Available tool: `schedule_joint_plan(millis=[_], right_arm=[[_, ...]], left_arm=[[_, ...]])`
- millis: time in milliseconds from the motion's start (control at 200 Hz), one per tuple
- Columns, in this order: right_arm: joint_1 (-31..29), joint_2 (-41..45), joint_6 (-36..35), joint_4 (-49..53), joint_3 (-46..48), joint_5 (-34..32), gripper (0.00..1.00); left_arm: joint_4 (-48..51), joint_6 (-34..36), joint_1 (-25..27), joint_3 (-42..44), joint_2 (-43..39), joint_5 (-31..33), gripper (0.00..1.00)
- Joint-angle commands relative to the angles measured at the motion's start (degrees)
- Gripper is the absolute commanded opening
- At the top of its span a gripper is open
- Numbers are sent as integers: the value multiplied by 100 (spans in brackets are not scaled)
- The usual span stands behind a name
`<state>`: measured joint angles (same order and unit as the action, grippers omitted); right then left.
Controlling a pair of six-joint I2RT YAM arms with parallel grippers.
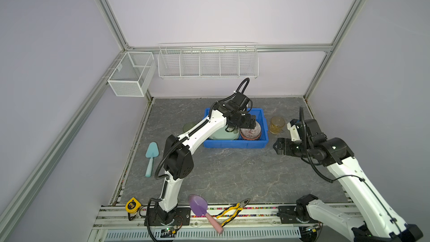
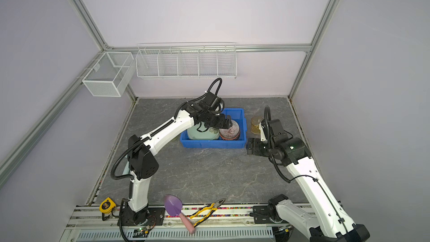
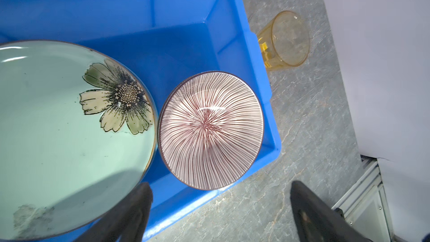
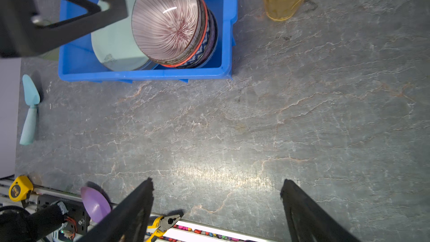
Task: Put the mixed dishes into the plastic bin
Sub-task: 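Raise the left gripper from the bin while the right gripper moves to the amber cup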
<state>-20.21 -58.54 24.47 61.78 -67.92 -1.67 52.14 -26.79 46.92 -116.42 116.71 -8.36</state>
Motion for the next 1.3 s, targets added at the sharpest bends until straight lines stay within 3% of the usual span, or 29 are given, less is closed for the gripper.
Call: schedule_joint_plan(millis=[0, 160, 440, 620, 745, 910, 1295], right_arm=[[343, -298, -359, 127, -325, 35, 88], [1039, -961, -615, -9, -682, 245, 89], [1828, -2162, -831, -514, -1069, 503, 88], [2020, -2919, -870, -649, -1426, 423, 89], [2062, -3456, -918, -846, -1791, 350, 88], [2088, -4080, -910, -946, -2190, 294, 88], [2088, -5402, -972, -871, -3097, 208, 100]], left_arm=[[155, 137, -28, 100, -286, 185, 95], [103, 419, -251, 345, -600, 405, 99], [588, 1492, -820, 608, -1178, 1558, 99], [-465, 1571, -1168, 1771, -1792, 1375, 99], [-693, 1635, -1356, 1938, -1802, 1388, 99], [-787, 1480, -1798, 2014, -1584, 894, 99], [-798, 1471, -2361, 2081, -1327, 795, 99]])
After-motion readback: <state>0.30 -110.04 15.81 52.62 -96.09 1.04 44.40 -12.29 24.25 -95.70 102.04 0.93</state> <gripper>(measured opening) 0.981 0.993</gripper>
